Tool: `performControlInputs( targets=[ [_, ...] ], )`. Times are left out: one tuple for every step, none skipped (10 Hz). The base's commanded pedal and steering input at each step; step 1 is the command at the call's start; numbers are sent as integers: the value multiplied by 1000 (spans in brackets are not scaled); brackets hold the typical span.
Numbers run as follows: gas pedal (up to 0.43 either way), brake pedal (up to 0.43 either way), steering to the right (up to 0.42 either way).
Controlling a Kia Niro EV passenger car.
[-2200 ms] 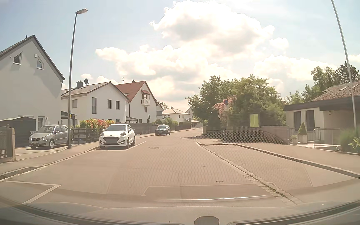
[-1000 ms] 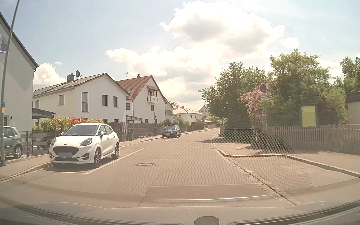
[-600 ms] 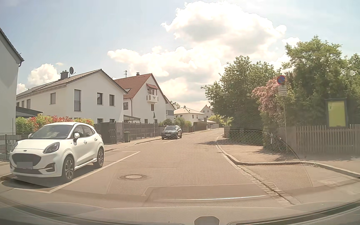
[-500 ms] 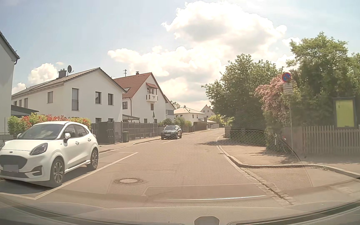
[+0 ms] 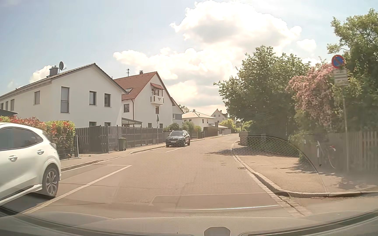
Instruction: Follow the waypoints while adhering to traffic rules and regulations
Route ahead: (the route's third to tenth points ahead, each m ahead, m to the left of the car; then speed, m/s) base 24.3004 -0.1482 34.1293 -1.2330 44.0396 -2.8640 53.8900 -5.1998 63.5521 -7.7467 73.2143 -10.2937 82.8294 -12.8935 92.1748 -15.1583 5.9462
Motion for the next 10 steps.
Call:
performControlInputs(
  targets=[
    [87,0,3],
    [87,0,4],
    [87,0,4],
    [87,0,6],
    [87,0,11],
    [87,0,12],
    [87,0,11],
    [87,0,11],
    [87,0,7],
    [87,0,5]
  ],
)
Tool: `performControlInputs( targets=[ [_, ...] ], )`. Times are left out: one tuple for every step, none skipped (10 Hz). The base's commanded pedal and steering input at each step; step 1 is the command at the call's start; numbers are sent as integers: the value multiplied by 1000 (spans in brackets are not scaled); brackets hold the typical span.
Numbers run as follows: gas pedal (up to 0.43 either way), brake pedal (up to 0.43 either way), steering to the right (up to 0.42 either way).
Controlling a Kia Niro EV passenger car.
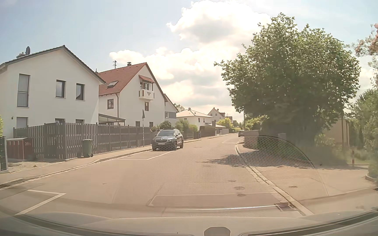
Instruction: Follow the waypoints while adhering to traffic rules and regulations
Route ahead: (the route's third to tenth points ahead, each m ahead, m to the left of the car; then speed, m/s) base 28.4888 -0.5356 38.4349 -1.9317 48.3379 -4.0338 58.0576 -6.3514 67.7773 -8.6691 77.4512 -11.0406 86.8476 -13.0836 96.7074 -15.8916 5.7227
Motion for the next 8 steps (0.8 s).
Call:
performControlInputs(
  targets=[
    [87,0,6],
    [47,0,4],
    [47,0,3],
    [47,0,3],
    [47,0,3],
    [47,0,3],
    [59,0,3],
    [79,0,3]
  ],
)
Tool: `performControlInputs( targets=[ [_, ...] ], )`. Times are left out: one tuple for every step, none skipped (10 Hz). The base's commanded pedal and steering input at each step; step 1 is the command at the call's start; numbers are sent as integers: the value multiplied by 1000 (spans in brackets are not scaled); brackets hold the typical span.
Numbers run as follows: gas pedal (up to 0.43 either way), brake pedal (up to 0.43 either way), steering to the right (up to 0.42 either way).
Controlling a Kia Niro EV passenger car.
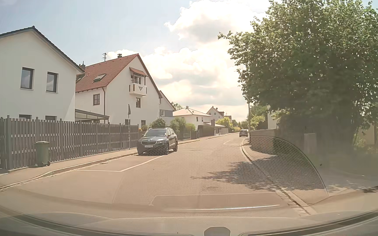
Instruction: Follow the waypoints while adhering to traffic rules and regulations
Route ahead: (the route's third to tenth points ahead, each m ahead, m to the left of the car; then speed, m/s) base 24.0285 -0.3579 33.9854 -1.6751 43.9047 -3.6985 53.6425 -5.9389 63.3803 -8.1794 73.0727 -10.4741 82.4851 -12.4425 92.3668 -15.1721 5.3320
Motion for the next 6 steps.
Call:
performControlInputs(
  targets=[
    [87,0,2],
    [87,0,0],
    [87,0,-4],
    [87,0,-6],
    [87,0,-4],
    [87,0,3]
  ],
)
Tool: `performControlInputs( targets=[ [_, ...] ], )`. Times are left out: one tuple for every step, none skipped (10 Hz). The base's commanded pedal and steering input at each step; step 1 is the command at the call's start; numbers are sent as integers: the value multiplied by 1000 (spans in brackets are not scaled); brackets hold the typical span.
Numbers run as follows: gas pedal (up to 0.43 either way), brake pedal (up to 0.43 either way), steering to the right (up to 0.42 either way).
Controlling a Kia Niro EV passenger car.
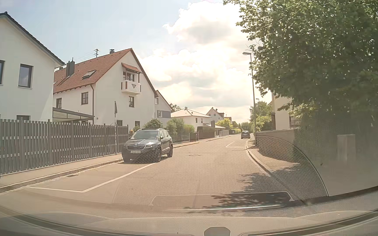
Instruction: Follow the waypoints while adhering to traffic rules and regulations
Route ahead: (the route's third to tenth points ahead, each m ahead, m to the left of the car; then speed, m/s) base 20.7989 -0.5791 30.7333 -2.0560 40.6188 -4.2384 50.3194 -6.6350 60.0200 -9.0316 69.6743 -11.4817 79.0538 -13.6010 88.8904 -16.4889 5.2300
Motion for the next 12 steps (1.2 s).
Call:
performControlInputs(
  targets=[
    [87,0,15],
    [87,0,21],
    [87,0,24],
    [87,0,22],
    [79,0,21],
    [67,0,22],
    [67,0,23],
    [67,0,23],
    [67,0,25],
    [67,0,25],
    [67,0,25],
    [67,0,26]
  ],
)
